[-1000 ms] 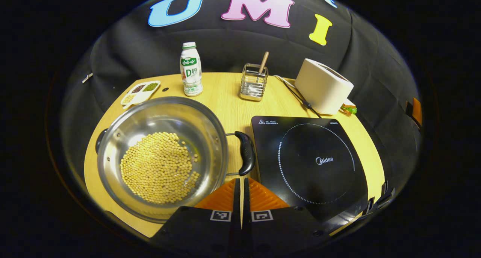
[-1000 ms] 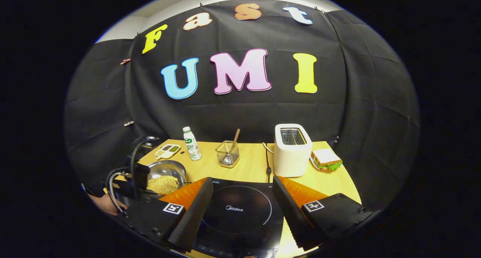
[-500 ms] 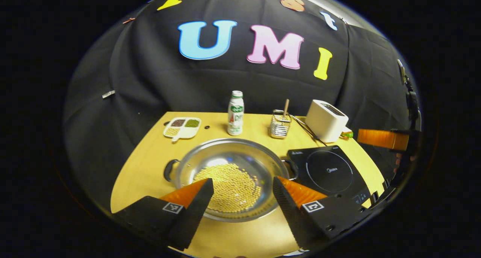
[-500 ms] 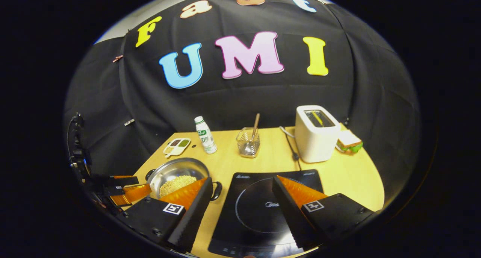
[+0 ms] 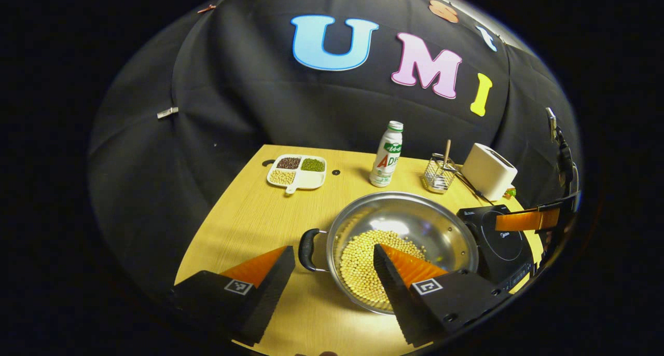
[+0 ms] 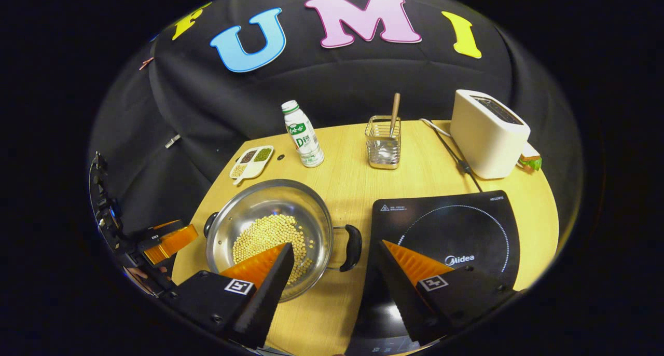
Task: First push the handle of the pot to place it horizontally, then grasp the pot with both hands and set it on the induction cooktop.
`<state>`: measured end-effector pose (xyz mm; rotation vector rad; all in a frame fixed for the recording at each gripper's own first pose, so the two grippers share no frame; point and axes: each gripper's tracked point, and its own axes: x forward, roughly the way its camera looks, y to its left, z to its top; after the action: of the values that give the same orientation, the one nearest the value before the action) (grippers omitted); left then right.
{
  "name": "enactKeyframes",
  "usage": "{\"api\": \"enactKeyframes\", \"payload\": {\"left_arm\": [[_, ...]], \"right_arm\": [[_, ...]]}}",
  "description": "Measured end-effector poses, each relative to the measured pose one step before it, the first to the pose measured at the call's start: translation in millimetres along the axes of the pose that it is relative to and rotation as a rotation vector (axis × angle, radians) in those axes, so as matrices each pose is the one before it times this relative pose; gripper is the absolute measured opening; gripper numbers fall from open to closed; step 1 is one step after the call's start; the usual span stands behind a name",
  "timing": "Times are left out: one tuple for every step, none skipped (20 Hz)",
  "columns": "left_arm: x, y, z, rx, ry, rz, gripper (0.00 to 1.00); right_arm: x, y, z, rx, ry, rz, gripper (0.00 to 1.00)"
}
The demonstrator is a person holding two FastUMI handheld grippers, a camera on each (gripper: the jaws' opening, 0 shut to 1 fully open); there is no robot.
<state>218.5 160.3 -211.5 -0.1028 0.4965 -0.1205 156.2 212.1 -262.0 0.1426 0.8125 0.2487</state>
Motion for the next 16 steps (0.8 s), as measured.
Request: {"api": "enactKeyframes", "payload": {"left_arm": [[11.03, 4.7, -3.94, -0.00112, 0.01356, -0.0113, 0.96], [8.28, 3.68, -2.9, 0.00677, 0.01307, -0.01052, 0.96], [8.6, 2.67, -2.59, 0.00964, 0.01124, -0.0142, 0.95], [7.68, 1.05, -1.73, 0.00927, 0.01443, -0.01585, 0.96], [7.14, 0.09, -3.14, 0.00971, 0.01432, -0.01753, 0.96], [5.75, 0.62, -1.49, 0.00692, 0.0102, -0.01482, 0.95], [5.72, 1.42, -1.3, 0.00496, 0.01021, -0.01102, 0.96], [5.03, 1.02, -1.8, 0.00458, 0.01304, -0.00924, 0.96], [4.79, 1.13, -4.26, 0.00277, 0.01659, -0.01099, 0.96], [3.88, -0.37, -2.3, 0.00086, 0.01473, -0.01568, 0.96], [4.25, -2.17, -2.48, -0.00178, 0.01204, -0.02193, 0.96], [3.7, -1.17, -2.54, -0.005, 0.01118, -0.01564, 0.95], [3.92, -0.48, -3.82, -0.00544, 0.0139, -0.01378, 0.95], [2.05, -0.13, -1.45, -0.00605, 0.0091, -0.00679, 0.95], [4.06, 0.44, -0.71, -0.00453, 0.00374, -0.00768, 0.95], [1.99, -0.21, -1.66, -0.00258, 0.00666, -0.00877, 0.96]], "right_arm": [[9.71, -1.4, -4.92, -0.00076, 0.01911, -0.01113, 0.99], [9.28, -3.43, -2.61, -0.00761, 0.01533, -0.01614, 0.99], [8.28, -5.64, 0.02, -0.00953, -0.00025, -0.02373, 0.99], [6.59, -3.76, -0.6, -0.00283, 0.00721, -0.01212, 0.99], [6.67, 0.57, -3.03, 0.00596, 0.01365, 0.00401, 0.99], [5.85, 0.45, -4.0, 0.0083, 0.0187, 0.00352, 1.0], [4.93, -1.17, -3.25, 0.00581, 0.01805, 0.00152, 0.99], [5.67, 0.44, -1.42, 0.00398, 0.00819, 0.00525, 0.99], [4.24, 2.29, -1.15, 0.00028, 0.00744, 0.01111, 0.99], [5.15, 1.6, -2.81, -0.00158, 0.0127, 0.00943, 0.99], [0.6, 0.78, 1.19, -0.00825, -0.00794, -0.00123, 0.99], [1.13, 2.83, 4.5, -0.00544, -0.00185, 0.0123, 0.99], [5.29, 4.43, -5.93, 0.00774, 0.02658, 0.01735, 0.98], [2.61, 3.35, -8.11, 0.0094, 0.03764, 0.00358, 0.99], [3.35, 1.92, 3.69, -0.01251, -0.01809, 0.00513, 0.99], [-1.2, -0.69, -4.21, -0.02027, 0.01898, 0.00469, 0.99]]}}
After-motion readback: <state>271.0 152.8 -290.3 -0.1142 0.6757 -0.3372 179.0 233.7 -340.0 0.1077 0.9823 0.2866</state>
